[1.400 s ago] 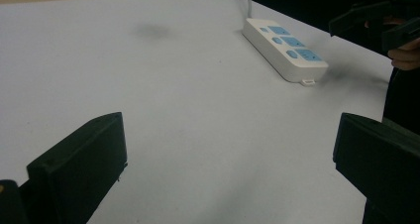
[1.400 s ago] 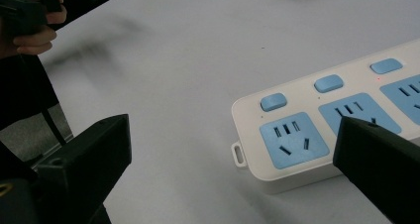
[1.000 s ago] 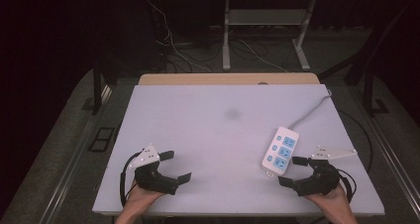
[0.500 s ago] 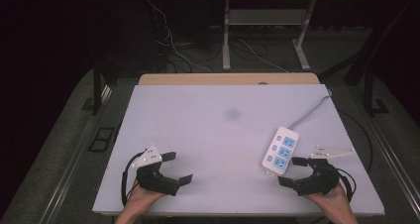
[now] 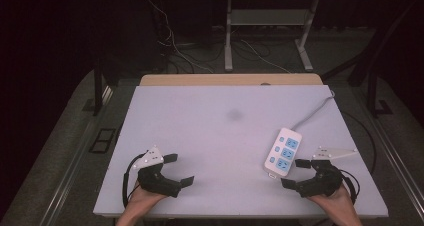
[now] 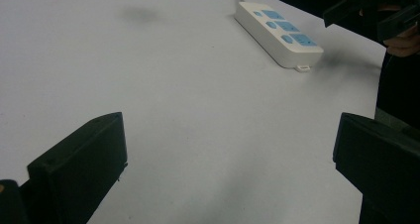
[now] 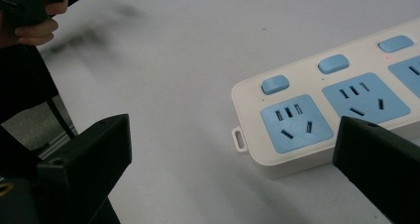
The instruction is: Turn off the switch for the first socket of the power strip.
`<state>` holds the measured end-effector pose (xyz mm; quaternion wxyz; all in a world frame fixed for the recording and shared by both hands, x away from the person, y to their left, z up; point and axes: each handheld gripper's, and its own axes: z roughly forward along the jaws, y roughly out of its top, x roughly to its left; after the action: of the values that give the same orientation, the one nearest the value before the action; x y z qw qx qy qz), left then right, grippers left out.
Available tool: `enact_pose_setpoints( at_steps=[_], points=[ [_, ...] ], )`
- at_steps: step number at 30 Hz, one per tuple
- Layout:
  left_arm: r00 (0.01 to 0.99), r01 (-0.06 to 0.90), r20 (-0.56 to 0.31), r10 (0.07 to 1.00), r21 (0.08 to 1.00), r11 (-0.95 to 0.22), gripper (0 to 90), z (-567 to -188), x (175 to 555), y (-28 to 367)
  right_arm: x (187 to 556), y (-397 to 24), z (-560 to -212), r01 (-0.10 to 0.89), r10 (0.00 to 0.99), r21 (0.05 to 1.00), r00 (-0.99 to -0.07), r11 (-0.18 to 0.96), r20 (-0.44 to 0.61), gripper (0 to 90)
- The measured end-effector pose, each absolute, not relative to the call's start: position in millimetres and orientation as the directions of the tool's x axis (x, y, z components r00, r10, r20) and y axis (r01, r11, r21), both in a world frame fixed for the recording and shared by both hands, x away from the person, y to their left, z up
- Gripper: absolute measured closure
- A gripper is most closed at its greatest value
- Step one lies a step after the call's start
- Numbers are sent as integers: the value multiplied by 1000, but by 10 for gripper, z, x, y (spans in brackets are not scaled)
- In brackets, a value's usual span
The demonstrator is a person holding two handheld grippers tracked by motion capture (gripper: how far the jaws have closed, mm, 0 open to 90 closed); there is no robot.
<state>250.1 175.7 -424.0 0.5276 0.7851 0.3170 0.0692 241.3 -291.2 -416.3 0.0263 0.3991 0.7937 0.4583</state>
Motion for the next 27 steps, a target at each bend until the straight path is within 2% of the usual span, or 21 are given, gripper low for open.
enact_pose_setpoints(
  at_steps=[27],
  points=[
    [791, 430, -231, 567, 869, -246, 0, -4245, 2496, 1753, 2588, -2885, -3992, 606, 642, 730, -703, 316, 305, 15]
  ],
)
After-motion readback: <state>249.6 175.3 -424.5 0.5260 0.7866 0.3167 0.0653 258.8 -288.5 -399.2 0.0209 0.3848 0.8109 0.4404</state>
